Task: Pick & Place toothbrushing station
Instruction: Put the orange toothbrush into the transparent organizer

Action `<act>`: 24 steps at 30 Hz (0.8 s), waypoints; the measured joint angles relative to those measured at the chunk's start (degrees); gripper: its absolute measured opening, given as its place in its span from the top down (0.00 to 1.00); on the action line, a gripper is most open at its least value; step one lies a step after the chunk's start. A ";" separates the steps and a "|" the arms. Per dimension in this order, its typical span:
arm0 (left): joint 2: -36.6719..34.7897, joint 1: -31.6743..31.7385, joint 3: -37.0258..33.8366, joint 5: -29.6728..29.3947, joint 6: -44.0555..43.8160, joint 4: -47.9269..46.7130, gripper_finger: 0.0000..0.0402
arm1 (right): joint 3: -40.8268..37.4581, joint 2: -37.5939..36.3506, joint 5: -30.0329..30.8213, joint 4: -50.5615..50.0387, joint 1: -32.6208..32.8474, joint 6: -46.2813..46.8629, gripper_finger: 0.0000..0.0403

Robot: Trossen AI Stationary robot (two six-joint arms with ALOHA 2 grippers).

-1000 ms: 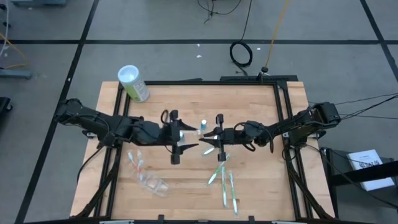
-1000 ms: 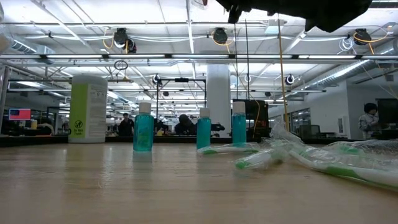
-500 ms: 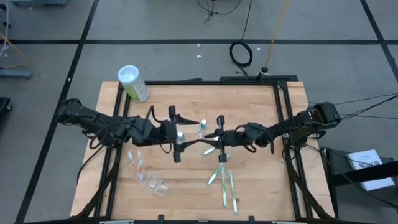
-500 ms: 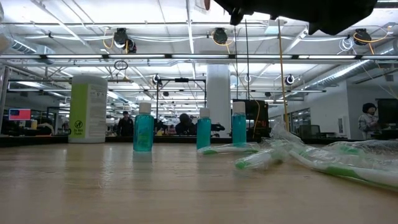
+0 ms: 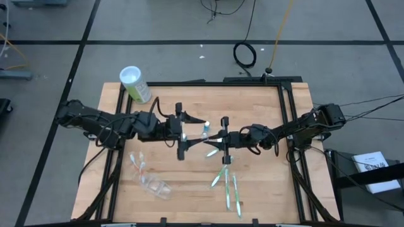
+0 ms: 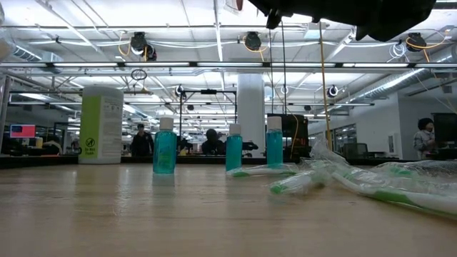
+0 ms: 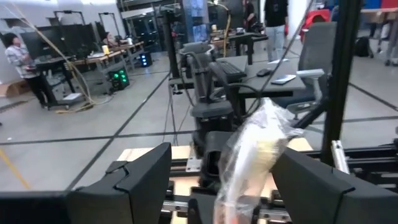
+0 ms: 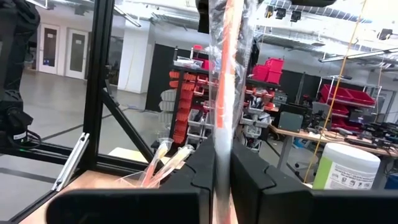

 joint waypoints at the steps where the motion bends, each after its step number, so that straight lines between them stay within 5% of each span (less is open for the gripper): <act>1: 0.10 0.32 0.02 0.07 0.03 0.08 0.32 | 0.00 0.00 0.03 0.02 0.00 0.05 0.96; 7: 0.19 0.39 0.02 1.12 2.36 0.62 0.38 | -0.02 0.00 -0.02 -0.32 -0.02 0.05 0.96; 13: 0.21 0.39 0.02 1.29 3.54 0.76 0.63 | -0.02 0.00 0.17 -0.89 -0.06 0.14 0.93; 19: 0.00 -0.01 0.02 0.81 5.15 0.55 0.94 | -0.02 0.02 1.62 -3.83 0.02 1.36 0.71; 24: -2.45 -1.80 0.02 -3.00 4.63 -2.46 0.94 | -0.09 -2.10 1.64 -10.47 0.00 3.68 0.50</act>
